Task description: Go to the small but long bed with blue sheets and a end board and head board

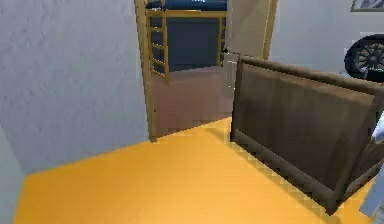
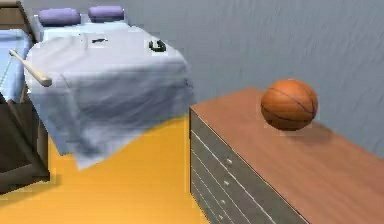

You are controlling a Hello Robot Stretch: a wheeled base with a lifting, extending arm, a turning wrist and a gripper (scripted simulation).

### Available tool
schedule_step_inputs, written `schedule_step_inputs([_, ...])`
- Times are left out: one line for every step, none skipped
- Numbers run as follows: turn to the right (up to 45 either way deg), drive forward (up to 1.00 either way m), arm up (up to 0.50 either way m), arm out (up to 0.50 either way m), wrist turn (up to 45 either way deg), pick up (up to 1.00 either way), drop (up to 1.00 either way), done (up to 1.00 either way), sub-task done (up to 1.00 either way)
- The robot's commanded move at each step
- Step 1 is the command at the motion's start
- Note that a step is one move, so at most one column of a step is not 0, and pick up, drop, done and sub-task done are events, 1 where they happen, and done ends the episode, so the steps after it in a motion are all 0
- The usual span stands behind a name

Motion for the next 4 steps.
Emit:
schedule_step_inputs([45.0,0.0,0.0,0.0,0.0,0.0,0.0,0.0,0.0])
schedule_step_inputs([15.0,0.0,0.0,0.0,0.0,0.0,0.0,0.0,0.0])
schedule_step_inputs([0.0,0.9,0.0,0.0,0.0,0.0,0.0,0.0,0.0])
schedule_step_inputs([-27.0,0.0,0.0,0.0,0.0,0.0,0.0,0.0,0.0])
